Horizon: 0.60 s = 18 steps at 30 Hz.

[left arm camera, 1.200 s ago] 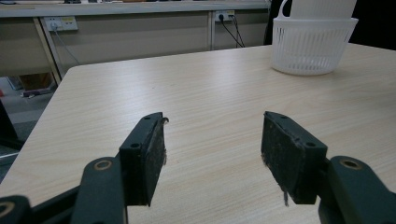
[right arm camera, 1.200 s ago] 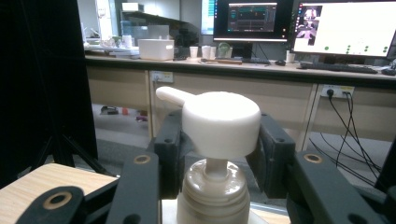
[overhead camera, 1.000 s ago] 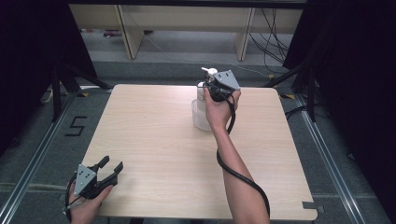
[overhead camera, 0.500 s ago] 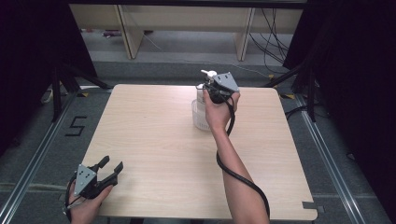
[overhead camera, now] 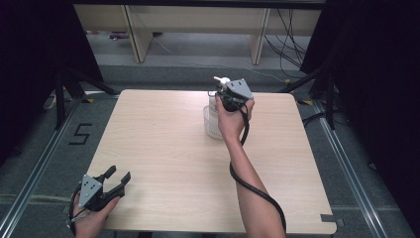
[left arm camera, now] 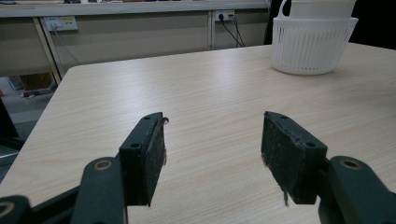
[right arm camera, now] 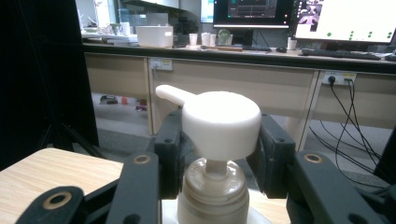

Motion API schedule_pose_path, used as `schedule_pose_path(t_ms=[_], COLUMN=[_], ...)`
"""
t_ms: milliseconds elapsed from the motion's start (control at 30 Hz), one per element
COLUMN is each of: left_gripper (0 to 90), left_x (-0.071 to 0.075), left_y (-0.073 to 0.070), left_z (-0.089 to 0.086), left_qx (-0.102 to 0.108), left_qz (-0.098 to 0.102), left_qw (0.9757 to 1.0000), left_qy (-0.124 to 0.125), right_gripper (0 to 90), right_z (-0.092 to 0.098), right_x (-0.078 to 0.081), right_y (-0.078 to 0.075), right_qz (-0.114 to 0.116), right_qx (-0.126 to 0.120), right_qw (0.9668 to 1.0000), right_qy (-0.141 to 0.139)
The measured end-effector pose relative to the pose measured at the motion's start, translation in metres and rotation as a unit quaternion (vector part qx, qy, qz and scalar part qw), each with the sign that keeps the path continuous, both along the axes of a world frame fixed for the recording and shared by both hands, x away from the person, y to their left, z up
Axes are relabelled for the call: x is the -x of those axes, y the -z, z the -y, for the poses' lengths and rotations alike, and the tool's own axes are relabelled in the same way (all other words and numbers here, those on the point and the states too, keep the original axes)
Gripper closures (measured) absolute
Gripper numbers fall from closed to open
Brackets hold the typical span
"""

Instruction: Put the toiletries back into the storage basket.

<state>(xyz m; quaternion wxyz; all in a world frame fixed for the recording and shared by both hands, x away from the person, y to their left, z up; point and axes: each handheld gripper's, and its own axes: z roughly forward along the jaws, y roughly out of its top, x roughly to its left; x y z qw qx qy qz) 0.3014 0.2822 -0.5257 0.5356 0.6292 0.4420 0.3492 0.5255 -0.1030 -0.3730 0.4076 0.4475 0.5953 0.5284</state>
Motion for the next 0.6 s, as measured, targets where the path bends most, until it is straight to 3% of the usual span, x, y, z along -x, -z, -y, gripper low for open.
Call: schedule_pose_path(t_ms=[133, 567, 600], left_gripper=[39.5, 39.4, 39.4], left_x=[0.0, 0.0002, 0.0001], left_y=[0.0001, 0.0, 0.0], left_z=[-0.0002, 0.0, 0.0], left_qx=[0.0, 0.0, 0.0], left_qz=[0.001, 0.0, 0.001], left_qw=[1.0, 1.0, 1.0], left_qy=[0.0, 0.0, 0.0], right_gripper=[59.9, 59.8, 59.7], right_z=[-0.001, 0.0014, 0.001], right_x=[0.0002, -0.0026, -0.0022], right_y=[0.002, 0.0027, 0.0027], right_qz=[-0.01, -0.003, -0.009], right_qx=[-0.005, 0.006, -0.002], right_qw=[0.9999, 1.0, 1.0], right_qy=[0.004, -0.003, -0.001])
